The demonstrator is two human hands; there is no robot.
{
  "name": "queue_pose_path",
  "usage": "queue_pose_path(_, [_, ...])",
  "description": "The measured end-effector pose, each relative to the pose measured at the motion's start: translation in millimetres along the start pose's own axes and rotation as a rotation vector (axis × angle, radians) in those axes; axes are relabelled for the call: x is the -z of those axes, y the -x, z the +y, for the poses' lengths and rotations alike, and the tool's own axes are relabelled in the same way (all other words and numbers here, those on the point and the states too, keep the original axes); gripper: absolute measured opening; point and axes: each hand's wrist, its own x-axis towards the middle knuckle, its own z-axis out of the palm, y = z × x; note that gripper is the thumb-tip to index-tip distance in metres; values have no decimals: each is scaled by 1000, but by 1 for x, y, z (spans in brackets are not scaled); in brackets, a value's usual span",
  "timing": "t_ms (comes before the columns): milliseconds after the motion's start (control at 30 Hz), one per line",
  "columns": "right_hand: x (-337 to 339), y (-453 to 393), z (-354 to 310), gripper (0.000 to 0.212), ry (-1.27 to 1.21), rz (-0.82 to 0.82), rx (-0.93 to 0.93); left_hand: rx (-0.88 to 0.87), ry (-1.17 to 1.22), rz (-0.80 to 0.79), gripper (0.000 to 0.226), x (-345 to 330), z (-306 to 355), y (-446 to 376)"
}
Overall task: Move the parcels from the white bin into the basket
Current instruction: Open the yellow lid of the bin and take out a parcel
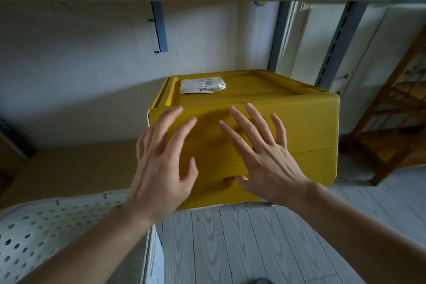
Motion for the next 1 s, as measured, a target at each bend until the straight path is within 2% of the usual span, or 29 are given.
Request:
queue_pose_path(100, [0, 8, 4, 116, -13, 91, 66, 151, 13, 49, 73, 5, -3, 0])
queue_pose_path(267, [4, 19, 9, 88, -57, 195, 144, 187, 32, 23, 83, 16, -9, 3])
queue_pose_path(367, [9, 22, 9, 82, -79, 216, 148, 385, 167, 23, 83, 21, -8, 5])
queue_pose_path(533, [13, 27, 7, 73, -92, 241, 130, 670, 324, -113, 45, 31, -18, 10])
queue_pose_path(667, [12, 29, 5, 67, -97, 226, 107, 741, 472, -188, 26, 48, -22, 19])
queue_pose_path(767, [14, 29, 7, 65, -87, 204, 108, 797, 691, -397, 16, 50, -17, 27])
queue_pose_path(833, [18, 28, 8, 62, -105, 202, 98, 792, 758, -443, 25, 49, -15, 32])
queue_pose_path(900, [24, 26, 10, 64, -134, 167, 71, 790, 807, -422, 34, 50, -15, 35])
queue_pose_path(1000, [30, 30, 19, 71, -201, 89, -45, 760, 881, -424, 41, 55, -20, 36])
